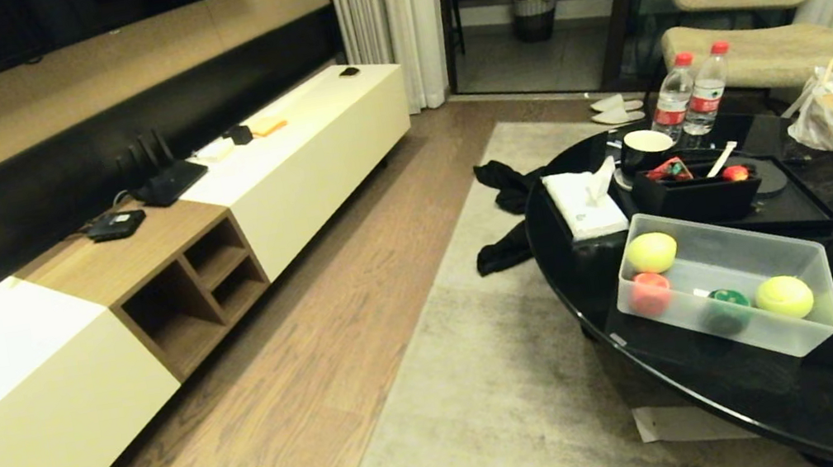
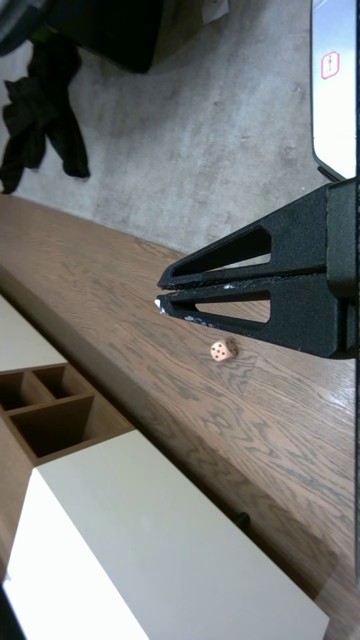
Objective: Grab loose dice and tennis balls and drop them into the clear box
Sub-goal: Pick up toys out of the box
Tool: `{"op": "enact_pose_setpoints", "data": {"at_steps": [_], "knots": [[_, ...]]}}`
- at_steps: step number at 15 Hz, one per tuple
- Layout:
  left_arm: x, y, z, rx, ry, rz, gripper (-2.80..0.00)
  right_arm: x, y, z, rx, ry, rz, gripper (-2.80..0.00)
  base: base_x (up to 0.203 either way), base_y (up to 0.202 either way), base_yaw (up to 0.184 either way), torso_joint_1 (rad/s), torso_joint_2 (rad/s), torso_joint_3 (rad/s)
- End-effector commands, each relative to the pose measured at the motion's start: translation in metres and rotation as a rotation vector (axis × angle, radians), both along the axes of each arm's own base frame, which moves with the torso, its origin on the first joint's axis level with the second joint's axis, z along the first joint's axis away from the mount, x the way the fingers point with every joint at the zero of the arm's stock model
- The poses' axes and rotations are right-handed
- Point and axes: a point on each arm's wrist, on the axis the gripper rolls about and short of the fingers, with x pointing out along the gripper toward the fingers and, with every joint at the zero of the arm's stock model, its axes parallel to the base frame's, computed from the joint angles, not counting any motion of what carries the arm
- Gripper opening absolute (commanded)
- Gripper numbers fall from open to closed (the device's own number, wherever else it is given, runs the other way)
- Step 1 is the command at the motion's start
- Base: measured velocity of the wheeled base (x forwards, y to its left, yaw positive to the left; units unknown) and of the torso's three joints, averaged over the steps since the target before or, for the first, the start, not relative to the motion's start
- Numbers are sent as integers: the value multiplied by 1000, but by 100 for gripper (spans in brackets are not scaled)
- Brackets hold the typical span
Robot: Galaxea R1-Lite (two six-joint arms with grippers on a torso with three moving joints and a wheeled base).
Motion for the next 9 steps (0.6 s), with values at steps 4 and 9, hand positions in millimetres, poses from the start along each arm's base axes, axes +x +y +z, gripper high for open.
{"op": "enact_pose_setpoints", "data": {"at_steps": [4, 9], "knots": [[0, 0, 0, 0, 1, 0, -280, 0, 0, 0, 1, 0, 0, -280, 0, 0, 0, 3, 5, -201], [0, 0, 0, 0, 1, 0, -280, 0, 0, 0, 1, 2, 0, -280, 0, 0, 0, 2, 2, -197]]}}
